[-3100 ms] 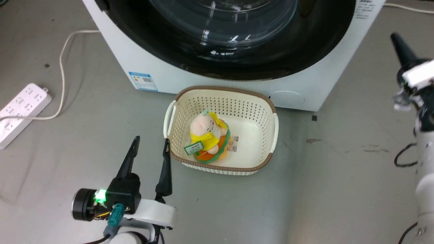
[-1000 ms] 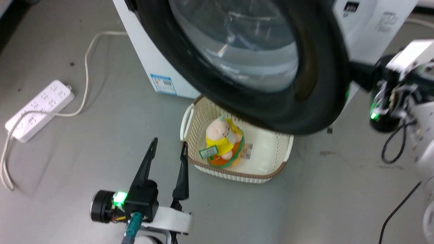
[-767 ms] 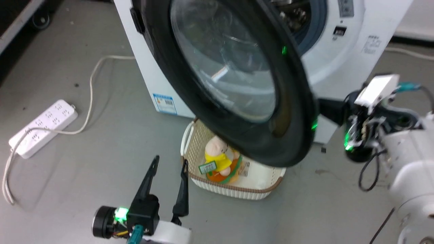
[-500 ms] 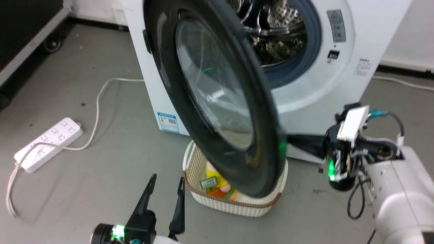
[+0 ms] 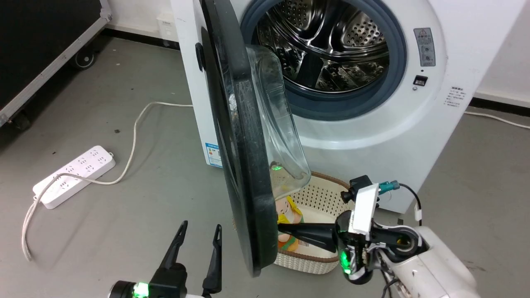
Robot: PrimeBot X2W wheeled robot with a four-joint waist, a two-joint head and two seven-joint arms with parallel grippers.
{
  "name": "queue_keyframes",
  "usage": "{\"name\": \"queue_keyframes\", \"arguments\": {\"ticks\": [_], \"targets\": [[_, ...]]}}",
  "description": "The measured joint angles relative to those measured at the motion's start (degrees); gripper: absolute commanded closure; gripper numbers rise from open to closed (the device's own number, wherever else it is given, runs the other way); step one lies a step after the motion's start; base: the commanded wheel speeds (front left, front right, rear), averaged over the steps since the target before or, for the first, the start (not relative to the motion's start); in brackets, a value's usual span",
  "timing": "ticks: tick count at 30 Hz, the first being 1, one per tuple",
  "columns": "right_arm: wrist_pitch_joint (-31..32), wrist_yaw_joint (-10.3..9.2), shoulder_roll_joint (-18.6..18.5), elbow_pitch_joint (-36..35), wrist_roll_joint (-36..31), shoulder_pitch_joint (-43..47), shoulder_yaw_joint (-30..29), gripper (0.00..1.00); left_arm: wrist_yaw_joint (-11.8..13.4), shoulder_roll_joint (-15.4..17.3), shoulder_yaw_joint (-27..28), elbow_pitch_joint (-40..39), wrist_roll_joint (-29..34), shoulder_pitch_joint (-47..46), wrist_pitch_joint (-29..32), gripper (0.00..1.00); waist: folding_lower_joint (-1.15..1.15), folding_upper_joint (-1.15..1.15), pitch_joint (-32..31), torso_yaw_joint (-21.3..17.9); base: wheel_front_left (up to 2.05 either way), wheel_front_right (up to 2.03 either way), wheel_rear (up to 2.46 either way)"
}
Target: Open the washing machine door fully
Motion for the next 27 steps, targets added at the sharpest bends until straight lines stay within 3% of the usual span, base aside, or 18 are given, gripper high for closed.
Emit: {"name": "queue_keyframes", "arguments": {"ticks": [5, 6, 7, 11, 16, 18, 20, 21, 24, 27], "targets": [[-5.87, 0.0, 0.12, -0.45, 2.87, 0.09, 1.9, 1.0, 0.01, 0.1, 0.7, -0.01, 0.01, 0.15, 0.0, 0.0, 0.0, 0.0, -0.59, -0.19, 0.0, 0.0, 0.0], [-7.25, 0.0, -0.02, -0.92, 2.42, 0.1, 2.0, 0.77, 0.04, 0.16, 0.93, -0.02, 0.01, 0.34, 0.0, 0.0, 0.0, 0.0, -0.76, -0.42, 0.0, 0.0, 0.0], [-8.95, 0.0, -0.33, -1.93, 1.71, 0.1, 1.97, 0.0, 0.09, 0.23, 1.19, -0.03, 0.0, 0.6, 0.0, 0.0, 0.0, 0.0, -0.94, -0.7, 0.0, 0.0, 0.0], [-17.36, 0.0, -4.52, -8.72, -2.45, 1.11, 0.51, 0.0, 0.07, 0.31, 2.11, -0.13, -0.07, 1.09, 0.0, 0.0, 0.0, 0.0, -1.82, -2.09, 0.0, 0.0, 0.0], [-35.94, 0.01, -14.86, -23.52, -19.38, 6.04, 0.19, 0.0, -0.25, 0.3, 3.75, -0.97, -1.14, 1.14, 0.0, 0.0, 0.0, 0.0, -3.03, -4.19, 0.0, 0.0, 0.0], [-43.2, 0.0, -17.27, -27.97, -24.1, 9.21, -0.59, 0.0, -0.41, 0.3, 4.43, -1.16, -1.25, 1.24, 0.0, 0.0, 0.0, 0.0, -3.52, -5.11, 0.0, 0.0, 0.0], [-49.76, 0.01, -20.24, -31.03, -32.44, 12.24, 0.64, 0.0, -0.54, 0.25, 5.47, -1.49, -1.82, 1.7, 0.0, 0.0, 0.0, 0.0, -3.93, -6.14, 0.0, 0.0, 0.0], [-59.37, 0.01, -22.92, -31.51, -44.04, 16.83, -0.33, 0.0, -1.15, 0.32, 6.87, -1.56, -2.14, 2.45, 0.0, 0.0, 0.0, 0.0, -4.49, -7.68, 0.0, 0.0, 0.0], [-65.66, 0.01, -22.52, -31.34, -55.06, 21.26, -4.77, 0.0, -2.52, 0.4, 7.61, -1.67, -2.37, 2.62, -0.01, 0.0, 0.0, 0.0, -4.92, -8.93, 0.0, 0.0, 0.0], [-66.91, 0.01, -18.7, -33.34, -66.2, 25.6, -10.94, 0.0, -3.77, 0.6, 8.04, -1.52, -2.56, 3.32, 0.0, 0.0, 0.0, 0.0, -5.08, -10.05, 0.0, 0.0, 0.0]]}}
